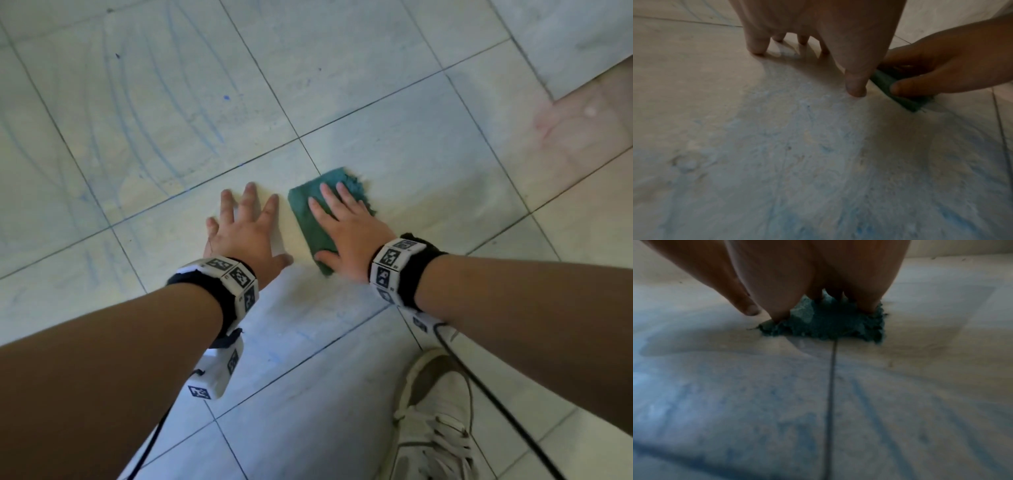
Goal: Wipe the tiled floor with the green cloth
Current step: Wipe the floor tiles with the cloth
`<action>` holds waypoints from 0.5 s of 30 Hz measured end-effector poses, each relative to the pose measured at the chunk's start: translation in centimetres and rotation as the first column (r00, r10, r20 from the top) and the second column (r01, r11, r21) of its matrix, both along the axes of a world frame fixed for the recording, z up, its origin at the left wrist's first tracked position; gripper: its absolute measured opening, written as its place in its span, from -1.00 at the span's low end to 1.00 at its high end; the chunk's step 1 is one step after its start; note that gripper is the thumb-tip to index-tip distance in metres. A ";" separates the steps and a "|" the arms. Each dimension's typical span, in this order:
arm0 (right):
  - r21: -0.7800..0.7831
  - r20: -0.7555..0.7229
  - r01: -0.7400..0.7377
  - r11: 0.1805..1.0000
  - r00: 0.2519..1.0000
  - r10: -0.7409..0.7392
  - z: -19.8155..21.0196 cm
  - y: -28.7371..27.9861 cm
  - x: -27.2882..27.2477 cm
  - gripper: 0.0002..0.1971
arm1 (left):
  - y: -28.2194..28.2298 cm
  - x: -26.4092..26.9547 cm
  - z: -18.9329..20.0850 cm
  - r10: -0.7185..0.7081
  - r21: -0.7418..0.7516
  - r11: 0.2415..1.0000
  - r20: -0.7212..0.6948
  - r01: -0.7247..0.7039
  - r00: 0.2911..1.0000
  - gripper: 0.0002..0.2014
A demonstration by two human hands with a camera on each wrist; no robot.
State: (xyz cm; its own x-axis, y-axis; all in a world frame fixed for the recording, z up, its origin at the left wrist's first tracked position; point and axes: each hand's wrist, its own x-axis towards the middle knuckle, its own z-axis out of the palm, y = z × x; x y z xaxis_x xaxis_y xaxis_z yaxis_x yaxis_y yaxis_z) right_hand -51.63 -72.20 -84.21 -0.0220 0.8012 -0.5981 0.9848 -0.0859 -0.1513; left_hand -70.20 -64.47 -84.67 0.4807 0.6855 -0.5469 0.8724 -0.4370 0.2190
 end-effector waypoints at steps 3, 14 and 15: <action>-0.016 0.015 -0.009 1.000 1.000 0.010 -0.3 0.8 1.8 -0.04 | -0.1 0.0 0.0 0.014 -0.006 1.000 0.000 -0.014 1.000 0.02; 0.038 0.232 0.593 0.804 0.777 -0.585 -1.1 -1.5 15.6 -0.02 | -0.1 0.2 0.0 0.013 -0.027 1.000 -0.008 -0.013 1.000 -0.01; 0.035 0.222 0.541 0.840 0.816 -0.534 -0.9 -1.1 13.6 -0.01 | -0.1 0.2 0.0 0.007 -0.023 1.000 -0.003 -0.007 1.000 -0.01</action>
